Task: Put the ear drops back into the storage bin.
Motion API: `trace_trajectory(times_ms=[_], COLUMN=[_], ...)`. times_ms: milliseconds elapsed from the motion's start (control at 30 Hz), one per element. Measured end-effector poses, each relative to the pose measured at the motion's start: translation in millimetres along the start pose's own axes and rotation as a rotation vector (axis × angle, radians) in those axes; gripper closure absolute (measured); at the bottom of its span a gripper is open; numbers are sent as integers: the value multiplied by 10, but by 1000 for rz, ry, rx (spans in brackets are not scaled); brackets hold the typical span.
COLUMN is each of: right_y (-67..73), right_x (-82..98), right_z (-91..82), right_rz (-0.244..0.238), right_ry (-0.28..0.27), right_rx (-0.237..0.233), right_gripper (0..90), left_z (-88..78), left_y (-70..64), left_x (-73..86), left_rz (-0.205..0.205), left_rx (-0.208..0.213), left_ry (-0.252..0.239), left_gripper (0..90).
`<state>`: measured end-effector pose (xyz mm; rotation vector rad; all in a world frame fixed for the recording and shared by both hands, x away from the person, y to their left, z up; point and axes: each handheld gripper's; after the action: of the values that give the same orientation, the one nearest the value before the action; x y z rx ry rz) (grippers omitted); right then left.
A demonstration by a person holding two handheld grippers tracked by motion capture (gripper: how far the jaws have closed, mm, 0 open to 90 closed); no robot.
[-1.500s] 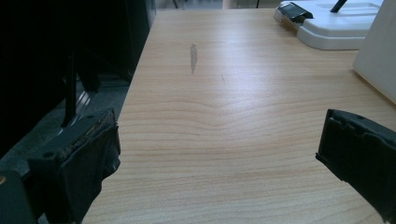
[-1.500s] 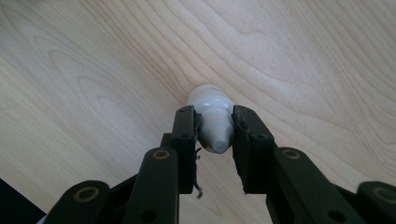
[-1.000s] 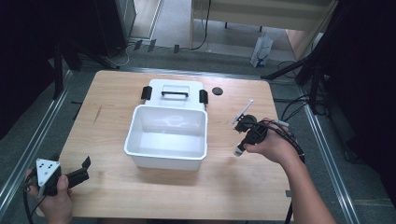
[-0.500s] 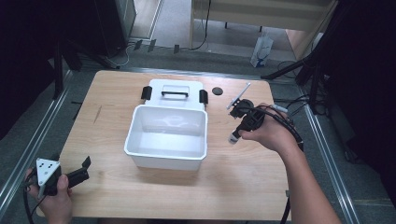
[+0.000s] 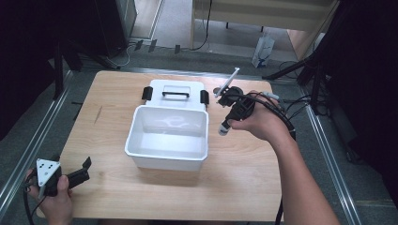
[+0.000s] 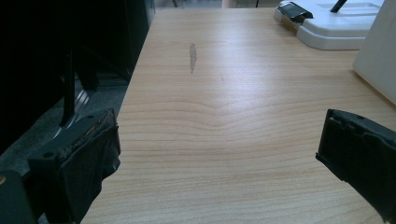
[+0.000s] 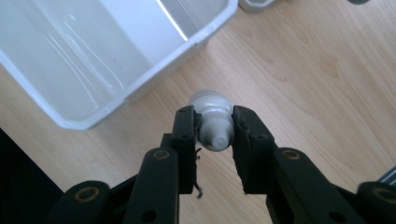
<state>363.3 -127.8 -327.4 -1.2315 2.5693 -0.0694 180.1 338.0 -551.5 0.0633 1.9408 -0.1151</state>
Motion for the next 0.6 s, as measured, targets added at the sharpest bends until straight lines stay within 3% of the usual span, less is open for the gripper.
trace_trajectory(times_ms=[600], right_y=[223], right_x=[-353], right_z=[-100], right_rz=[-72], right_ry=[-30], right_rx=[-12], right_gripper=[719], left_z=[4], left_y=[-5], left_x=[-2], left_rz=[7], left_rx=[0], left_ry=[3], left_gripper=[0])
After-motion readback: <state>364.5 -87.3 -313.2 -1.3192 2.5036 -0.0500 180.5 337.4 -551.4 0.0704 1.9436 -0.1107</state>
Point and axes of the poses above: each handheld gripper's, and its own axes: z roughly forward along the jaws, x roughly out of its underside, y roughly to its left, and after that the axes turned 6 degrees about x, right-handed
